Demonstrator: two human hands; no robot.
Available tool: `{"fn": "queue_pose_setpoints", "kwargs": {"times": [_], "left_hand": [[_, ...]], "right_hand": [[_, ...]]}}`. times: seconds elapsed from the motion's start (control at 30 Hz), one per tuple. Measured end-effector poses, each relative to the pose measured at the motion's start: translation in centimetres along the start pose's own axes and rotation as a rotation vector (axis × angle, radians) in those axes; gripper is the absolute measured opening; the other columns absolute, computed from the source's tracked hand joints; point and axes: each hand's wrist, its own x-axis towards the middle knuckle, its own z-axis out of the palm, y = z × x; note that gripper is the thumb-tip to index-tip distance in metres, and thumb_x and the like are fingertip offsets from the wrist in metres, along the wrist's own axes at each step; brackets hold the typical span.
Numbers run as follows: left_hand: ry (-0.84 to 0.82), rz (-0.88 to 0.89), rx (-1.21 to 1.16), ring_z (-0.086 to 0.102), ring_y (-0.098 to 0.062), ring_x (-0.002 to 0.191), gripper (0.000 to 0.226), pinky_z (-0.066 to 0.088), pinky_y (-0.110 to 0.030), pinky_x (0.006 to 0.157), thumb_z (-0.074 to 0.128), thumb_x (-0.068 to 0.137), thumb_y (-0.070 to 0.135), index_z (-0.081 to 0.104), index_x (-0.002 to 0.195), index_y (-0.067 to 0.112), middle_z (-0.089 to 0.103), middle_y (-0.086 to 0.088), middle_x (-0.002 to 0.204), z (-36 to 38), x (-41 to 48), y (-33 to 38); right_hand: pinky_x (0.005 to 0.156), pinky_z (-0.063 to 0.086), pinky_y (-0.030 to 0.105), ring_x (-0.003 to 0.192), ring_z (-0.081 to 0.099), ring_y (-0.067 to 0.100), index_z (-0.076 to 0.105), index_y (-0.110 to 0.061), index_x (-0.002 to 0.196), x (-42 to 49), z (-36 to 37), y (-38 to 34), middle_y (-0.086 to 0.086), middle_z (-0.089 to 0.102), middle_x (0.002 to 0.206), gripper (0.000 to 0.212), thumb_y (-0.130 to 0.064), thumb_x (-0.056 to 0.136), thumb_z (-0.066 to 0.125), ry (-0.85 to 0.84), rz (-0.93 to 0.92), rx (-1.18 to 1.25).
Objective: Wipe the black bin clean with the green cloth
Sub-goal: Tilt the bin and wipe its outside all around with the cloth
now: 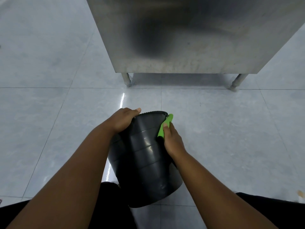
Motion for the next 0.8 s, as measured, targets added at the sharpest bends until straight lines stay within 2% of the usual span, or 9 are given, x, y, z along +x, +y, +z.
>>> {"fn": "queue_pose_setpoints", "kwargs": {"times": [0.07,0.17,0.27,0.33,0.4,0.5,0.57,0.7,0.8], "left_hand": [[-0.004,0.013,0.002,0.053,-0.022,0.072,0.048,0.038,-0.033,0.069,0.046,0.099,0.048,0.062,0.085,0.005,0.055,-0.008,0.074,0.1,-0.2,0.0],[-0.014,0.05,0.046,0.058,-0.021,0.079,0.051,0.042,-0.03,0.073,0.045,0.101,0.043,0.068,0.085,0.001,0.066,-0.006,0.082,0.2,-0.4,0.3],[0.02,0.084,0.132,0.058,-0.025,0.079,0.053,0.044,-0.032,0.074,0.04,0.102,0.045,0.064,0.073,0.008,0.063,-0.003,0.076,0.5,-0.3,0.3],[0.044,0.093,0.265,0.057,-0.025,0.092,0.055,0.047,-0.036,0.086,0.033,0.101,0.053,0.07,0.084,0.016,0.062,0.002,0.086,0.9,0.0,0.3],[0.078,0.08,0.341,0.057,-0.022,0.093,0.062,0.046,-0.037,0.087,0.03,0.098,0.063,0.074,0.091,0.02,0.062,0.005,0.083,1.2,0.2,0.1],[0.105,0.105,0.339,0.059,-0.021,0.081,0.069,0.043,-0.033,0.076,0.033,0.096,0.066,0.066,0.068,0.011,0.062,0.001,0.07,0.9,0.0,-0.5],[0.109,0.103,0.291,0.06,-0.023,0.076,0.069,0.044,-0.034,0.072,0.038,0.096,0.063,0.056,0.059,0.008,0.061,-0.005,0.068,0.4,-0.4,-0.8],[0.123,0.078,0.236,0.064,-0.025,0.078,0.072,0.051,-0.039,0.083,0.041,0.094,0.065,0.065,0.075,-0.001,0.068,-0.01,0.077,0.2,-0.6,-1.5],[0.141,0.069,0.259,0.062,-0.026,0.076,0.069,0.052,-0.042,0.085,0.04,0.094,0.065,0.058,0.063,0.007,0.063,-0.006,0.069,0.2,-0.6,-1.7]], "right_hand": [[0.12,0.025,0.045,0.149,0.027,0.028,0.017,-0.021,0.159,-1.2,1.0,-0.8,0.005,0.022,0.165,0.062,-0.047,0.104,0.029,0.069,-0.135,-0.239],[0.12,0.023,0.054,0.151,0.021,0.035,0.03,-0.019,0.156,-3.9,4.1,-1.0,0.011,0.025,0.164,0.066,-0.045,0.095,0.033,0.204,-0.595,-0.679],[0.121,0.01,0.061,0.153,0.016,0.035,0.041,-0.025,0.149,-6.2,5.8,0.6,0.005,0.034,0.16,0.057,-0.04,0.095,0.042,0.01,-0.987,-0.88],[0.122,0.001,0.061,0.153,0.014,0.034,0.055,-0.021,0.14,-8.0,6.2,3.1,0.005,0.043,0.156,0.048,-0.034,0.095,0.047,-0.194,-1.224,-0.97],[0.123,0.004,0.059,0.154,0.014,0.031,0.062,-0.02,0.134,-9.4,5.6,5.0,0.002,0.046,0.154,0.044,-0.033,0.092,0.053,-0.287,-1.35,-0.986],[0.123,0.01,0.055,0.153,0.017,0.029,0.047,-0.029,0.147,-8.9,3.5,6.4,-0.002,0.035,0.16,0.057,-0.043,0.092,0.056,-0.041,-1.22,-0.862],[0.122,0.019,0.051,0.153,0.02,0.028,0.03,-0.031,0.155,-7.4,1.5,7.8,-0.001,0.024,0.164,0.064,-0.055,0.097,0.044,0.104,-0.951,-0.647],[0.122,0.028,0.038,0.148,0.028,0.007,0.006,-0.054,0.148,-7.0,-0.1,9.7,-0.017,0.021,0.162,0.067,-0.079,0.087,0.021,-0.003,-0.309,-0.118],[0.119,0.032,0.046,0.15,0.027,0.017,0.01,-0.033,0.158,-8.1,1.4,9.1,-0.004,0.018,0.166,0.081,-0.077,0.091,0.015,0.106,-0.332,-0.281]]}}
